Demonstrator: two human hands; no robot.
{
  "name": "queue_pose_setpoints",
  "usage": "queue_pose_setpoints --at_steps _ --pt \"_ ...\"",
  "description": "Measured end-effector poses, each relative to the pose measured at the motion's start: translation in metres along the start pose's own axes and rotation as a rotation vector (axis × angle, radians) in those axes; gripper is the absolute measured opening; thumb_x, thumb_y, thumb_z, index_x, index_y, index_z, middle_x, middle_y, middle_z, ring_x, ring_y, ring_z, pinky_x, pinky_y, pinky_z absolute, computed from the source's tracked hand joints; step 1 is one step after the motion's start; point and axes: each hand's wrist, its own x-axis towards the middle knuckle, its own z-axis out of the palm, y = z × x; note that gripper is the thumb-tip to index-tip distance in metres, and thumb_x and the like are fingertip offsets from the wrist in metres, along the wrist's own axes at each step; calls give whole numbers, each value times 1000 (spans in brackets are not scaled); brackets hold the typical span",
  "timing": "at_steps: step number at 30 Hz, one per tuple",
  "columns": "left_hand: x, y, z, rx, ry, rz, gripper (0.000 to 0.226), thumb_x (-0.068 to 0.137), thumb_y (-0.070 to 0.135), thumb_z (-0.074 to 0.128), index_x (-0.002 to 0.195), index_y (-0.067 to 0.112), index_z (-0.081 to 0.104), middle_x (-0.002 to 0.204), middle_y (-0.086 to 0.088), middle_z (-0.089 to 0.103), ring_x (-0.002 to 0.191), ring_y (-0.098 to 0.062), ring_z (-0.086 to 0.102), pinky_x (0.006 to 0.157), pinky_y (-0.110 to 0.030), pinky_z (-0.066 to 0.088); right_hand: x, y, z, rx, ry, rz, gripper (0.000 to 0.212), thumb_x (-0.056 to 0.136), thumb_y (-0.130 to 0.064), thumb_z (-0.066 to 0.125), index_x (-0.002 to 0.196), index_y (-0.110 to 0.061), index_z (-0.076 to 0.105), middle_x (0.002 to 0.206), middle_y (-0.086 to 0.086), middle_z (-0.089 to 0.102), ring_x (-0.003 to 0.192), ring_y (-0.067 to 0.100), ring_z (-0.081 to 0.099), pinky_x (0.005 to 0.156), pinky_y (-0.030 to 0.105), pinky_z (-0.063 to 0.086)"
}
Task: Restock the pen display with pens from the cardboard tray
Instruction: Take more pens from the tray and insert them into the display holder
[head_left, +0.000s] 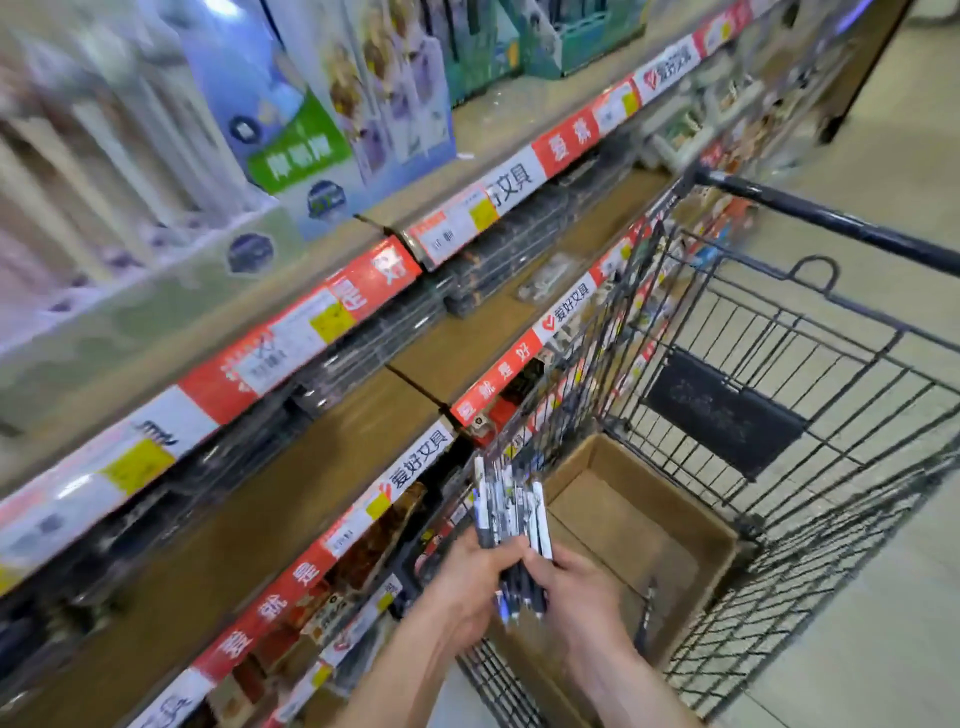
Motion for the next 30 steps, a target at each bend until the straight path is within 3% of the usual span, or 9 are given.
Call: queue_pose_setpoints --at_steps 3,5,10,12,16,20,24,28,30 --pt "-43 22 -14 -41 -12 63 28 89 4 69 116 -2 67 104 -26 74 101 -44 70 91 -56 56 -38 -20 16 -15 -75 -51 9 90 4 67 92 -2 73 85 20 74 60 23 67 49 25 52" --pt "-74 38 -24 -74 10 125 25 91 1 67 116 -6 66 99 -26 75 92 -40 71 81 -49 58 -63 -29 29 -19 -138 -78 9 89 5 66 94 1 73 81 21 75 58 24 69 49 25 54" --pt "-147 79 -49 -149 87 291 15 92 -8 60 101 -2 71 85 -22 76 78 -35 73 70 -41 60 -121 -47 77 -65 -266 -157 14 88 3 68 99 2 77 90 28 75 90 42 71 85 48 56" --pt "-171 94 -62 -201 136 351 12 91 -8 62 97 -3 71 85 -25 75 77 -36 72 66 -39 61 -144 -55 97 -86 -318 -215 13 87 3 69 91 -3 80 91 28 74 98 46 70 94 55 52" --pt "-218 122 -86 -312 216 458 18 88 -5 68 106 -2 69 97 -31 74 93 -48 71 84 -55 59 -188 -75 128 -197 -450 -371 13 88 -4 70 93 -9 82 86 18 78 87 32 74 88 45 56" --pt "-257 140 -107 -402 276 542 19 88 2 72 107 0 72 97 -30 74 98 -48 70 86 -56 59 -227 -89 155 -315 -573 -489 14 91 -4 67 96 -7 80 77 10 78 68 12 71 62 21 54" --pt "-291 151 -129 -478 377 604 20 86 2 74 105 -1 72 93 -24 77 91 -43 74 80 -53 61 -257 -88 187 -325 -675 -482 17 94 -6 65 94 -10 81 89 25 75 80 30 68 73 40 51" --pt "-322 159 -155 -537 433 657 22 81 1 77 102 3 72 94 -25 76 91 -45 73 86 -65 56 -285 -87 216 -334 -750 -474 15 93 -4 65 93 -7 80 86 21 77 77 30 71 72 38 52" --pt "-334 160 -167 -544 489 697 20 82 -2 76 101 3 72 91 -22 77 91 -42 74 88 -61 57 -299 -83 229 -356 -780 -484 16 93 -3 65 91 -9 79 85 19 77 76 28 71 70 36 52"
